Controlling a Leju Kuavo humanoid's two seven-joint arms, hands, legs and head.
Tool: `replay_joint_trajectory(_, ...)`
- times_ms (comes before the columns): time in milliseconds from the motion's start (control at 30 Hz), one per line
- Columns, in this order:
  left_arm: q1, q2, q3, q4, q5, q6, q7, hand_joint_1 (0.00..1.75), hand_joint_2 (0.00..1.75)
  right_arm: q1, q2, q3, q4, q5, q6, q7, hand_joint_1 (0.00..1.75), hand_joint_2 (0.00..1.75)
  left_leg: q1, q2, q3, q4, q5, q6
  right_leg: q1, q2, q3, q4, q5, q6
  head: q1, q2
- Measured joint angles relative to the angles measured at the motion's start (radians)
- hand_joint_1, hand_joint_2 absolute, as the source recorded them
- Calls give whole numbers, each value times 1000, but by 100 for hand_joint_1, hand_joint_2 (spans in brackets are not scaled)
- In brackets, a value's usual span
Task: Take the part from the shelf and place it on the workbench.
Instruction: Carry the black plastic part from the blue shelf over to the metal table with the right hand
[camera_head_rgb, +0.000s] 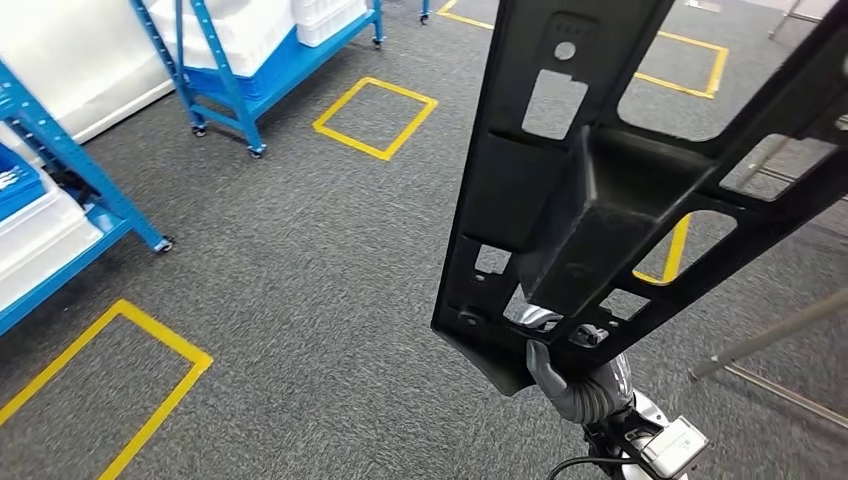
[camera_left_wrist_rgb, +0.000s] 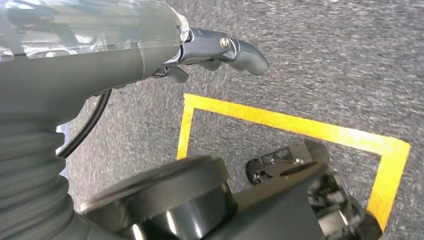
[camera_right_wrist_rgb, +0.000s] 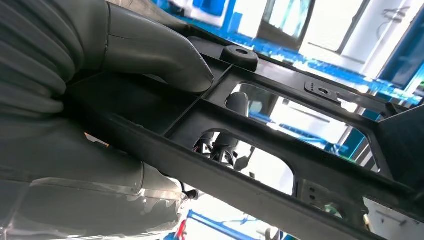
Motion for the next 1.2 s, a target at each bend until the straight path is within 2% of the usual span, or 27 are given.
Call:
replay_joint_trajectory(67,0,0,0,0,0,-1,0,0,175,0,0,0,-1,3,-1,0,175,175,-3,17,3,8,-11,-12,3,-33,69,-119,40,-7,0,0)
replay_joint_trajectory(100,0,0,1,0,0,-1,0,0,175,0,0,0,-3,4,-1,-1,175,175,-5,23,5,12,-16,-18,6,-42,84,-147,44,-15,0,0)
replay_joint_trajectory(133,0,0,1,0,0,-1,-1,0,175,1,0,0,-4,4,-1,-2,175,175,-7,30,7,13,-20,-24,10,-41,86,-153,42,-24,0,0)
replay_joint_trajectory(200,-1,0,1,0,0,-1,-1,0,175,3,0,0,-8,5,-2,-2,175,175,-4,40,12,14,-26,-34,11,-21,84,-156,44,-38,0,0)
replay_joint_trajectory(267,-1,-1,2,0,1,-1,-2,0,175,3,0,0,-13,8,-1,-2,175,175,1,13,-2,54,-58,-43,9,-2,84,-161,48,-53,0,0)
replay_joint_trajectory(333,-1,-1,4,0,2,-3,-5,0,175,3,0,0,-16,10,-1,-3,175,175,5,-31,-54,171,-124,-46,10,16,83,-163,50,-63,0,0)
replay_joint_trajectory(367,-3,-1,5,0,3,-3,-7,0,175,3,1,0,-16,11,-1,-3,175,175,6,-42,-87,243,-153,-47,12,26,83,-163,50,-65,0,0)
replay_joint_trajectory(400,-6,-1,5,0,3,-4,-9,0,175,3,1,0,-16,13,-1,-3,175,175,6,-46,-113,297,-169,-47,15,37,83,-162,50,-66,0,0)
replay_joint_trajectory(433,-8,-1,6,0,2,-4,-9,0,175,4,1,0,-16,15,0,-3,175,175,6,-48,-123,316,-163,-46,17,50,83,-161,50,-66,0,0)
replay_joint_trajectory(467,-9,-1,6,0,2,-4,-9,0,175,4,1,0,-17,16,0,-3,175,175,6,-50,-116,295,-137,-43,18,65,84,-160,50,-66,0,0)
replay_joint_trajectory(500,-9,-1,6,0,1,-4,-9,0,175,4,1,0,-17,18,0,-3,175,175,6,-58,-91,236,-96,-38,19,79,85,-158,49,-66,0,0)
replay_joint_trajectory(567,-5,0,7,0,1,-4,-7,0,175,5,1,0,-19,19,-1,-3,175,175,6,-109,-39,103,-29,-27,18,106,81,-154,51,-62,0,0)
replay_joint_trajectory(600,-3,0,7,0,1,-4,-7,0,175,6,1,0,-20,19,-1,-4,175,175,6,-131,-25,62,-16,-24,16,117,76,-152,53,-57,0,0)
replay_joint_trajectory(633,-2,1,8,0,0,-4,-7,0,175,8,1,0,-21,20,-2,-5,175,175,5,-146,-20,44,-14,-22,14,128,69,-152,57,-51,0,0)
replay_joint_trajectory(700,-4,1,9,0,-1,-4,-7,0,175,16,1,0,-26,21,-3,-6,175,175,5,-132,-18,31,-11,-15,10,145,61,-155,66,-36,0,0)
replay_joint_trajectory(733,-4,1,9,0,-2,-4,-7,0,175,20,1,0,-29,22,-4,-7,175,175,6,-120,-15,24,-5,-9,11,132,57,-151,63,-31,0,0)
replay_joint_trajectory(767,-4,1,9,0,-3,-4,-7,0,175,22,1,0,-31,23,-5,-8,175,175,7,-106,-11,16,0,-4,14,108,48,-132,50,-27,0,0)
replay_joint_trajectory(833,-2,1,9,0,-5,-6,-7,0,175,24,1,0,-34,24,-8,-9,175,175,6,-76,-8,7,6,3,16,48,1,-34,-8,-22,0,0)
replay_joint_trajectory(900,0,1,9,0,-8,-8,-7,0,175,28,1,0,-34,27,-14,-9,175,175,3,-45,-8,8,5,5,12,28,-57,89,-58,-15,0,0)
replay_joint_trajectory(933,0,2,9,0,-10,-8,-7,0,175,31,1,0,-35,28,-17,-9,175,175,2,-31,-8,9,4,5,9,24,-68,115,-60,-11,0,0)
replay_joint_trajectory(967,-1,2,9,0,-12,-10,-7,0,175,35,1,0,-37,30,-19,-9,175,175,3,-17,-8,10,2,3,6,20,-59,103,-45,-8,0,0)
replay_joint_trajectory(1000,-1,2,9,0,-13,-11,-7,0,175,38,1,0,-39,32,-21,-8,175,175,3,-5,-7,12,-1,0,3,11,-29,51,-16,-6,0,0)
replay_joint_trajectory(1033,-2,2,9,0,-14,-13,-7,0,175,40,1,0,-43,33,-21,-8,175,175,3,5,-6,15,-6,-5,2,-10,11,-22,11,-4,0,0)
replay_joint_trajectory(1067,-2,2,9,0,-16,-14,-7,0,175,42,1,0,-47,35,-21,-7,175,175,1,14,-6,20,-11,-11,3,-27,47,-85,31,-7,0,0)
replay_joint_trajectory(1100,-2,2,9,0,-17,-16,-7,0,175,43,1,0,-51,36,-22,-7,175,175,-1,21,-5,23,-17,-17,5,-38,71,-128,42,-13,0,0)
replay_joint_trajectory(1133,-2,2,9,0,-17,-16,-7,0,175,44,1,0,-55,36,-22,-7,175,175,-3,28,-4,25,-21,-23,9,-43,80,-147,43,-21,0,0)
replay_joint_trajectory(1200,-4,2,8,0,-17,-17,-5,0,175,49,1,0,-62,36,-23,-6,175,175,-3,42,3,24,-25,-33,14,-23,78,-146,42,-37,0,0)
